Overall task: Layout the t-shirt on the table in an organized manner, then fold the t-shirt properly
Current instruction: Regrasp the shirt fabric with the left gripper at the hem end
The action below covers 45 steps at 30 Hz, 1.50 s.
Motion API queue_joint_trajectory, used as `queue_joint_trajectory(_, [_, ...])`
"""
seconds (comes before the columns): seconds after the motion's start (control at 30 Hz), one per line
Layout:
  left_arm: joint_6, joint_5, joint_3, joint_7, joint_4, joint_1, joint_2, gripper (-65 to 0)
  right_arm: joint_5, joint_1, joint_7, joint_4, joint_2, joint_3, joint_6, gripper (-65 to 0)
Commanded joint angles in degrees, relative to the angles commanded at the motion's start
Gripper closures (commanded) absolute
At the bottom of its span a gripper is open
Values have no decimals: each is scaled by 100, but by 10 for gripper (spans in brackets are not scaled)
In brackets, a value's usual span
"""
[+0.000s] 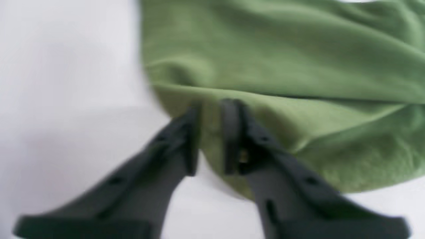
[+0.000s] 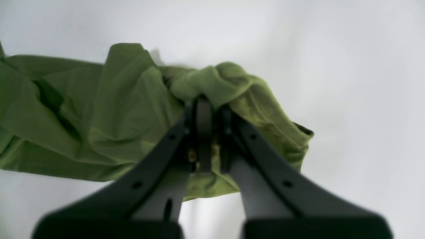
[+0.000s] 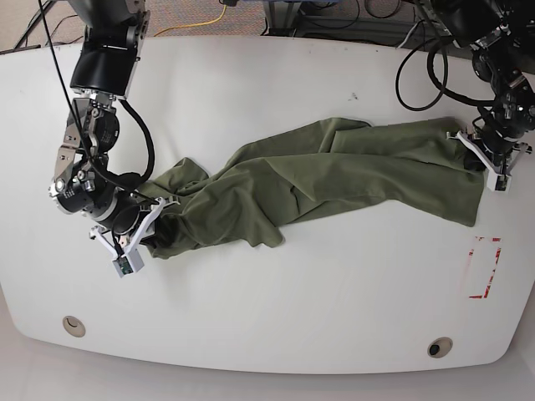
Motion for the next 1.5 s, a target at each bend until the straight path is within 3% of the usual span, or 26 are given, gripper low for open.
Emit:
queue_joint_trajectory(0.2, [0, 9, -343, 0, -149, 18, 0, -369, 0, 0, 0, 0, -9, 0, 0, 0])
queue_joint_trajectory(0.9, [0, -9, -308, -18, -1407, -220, 149, -376, 0, 0, 0, 0, 0, -18, 0, 0])
queue_joint_trajectory(1.17, [0, -18, 105, -18, -1380, -220, 167, -372, 0, 0, 0, 0, 0, -18, 0, 0])
queue_joint_trajectory(1.3, [0, -18, 105, -18, -1380, -220, 237, -281, 0, 0, 0, 0, 9, 0, 0, 0])
queue_joint_trajectory(1.43, [0, -18, 132, -18, -1380, -229, 264, -90, 0, 0, 0, 0, 26, 0, 0, 0])
queue_joint_trajectory(1.5, [0, -18, 132, -18, -1380, -229, 264, -39, 0, 0, 0, 0, 26, 0, 0, 0])
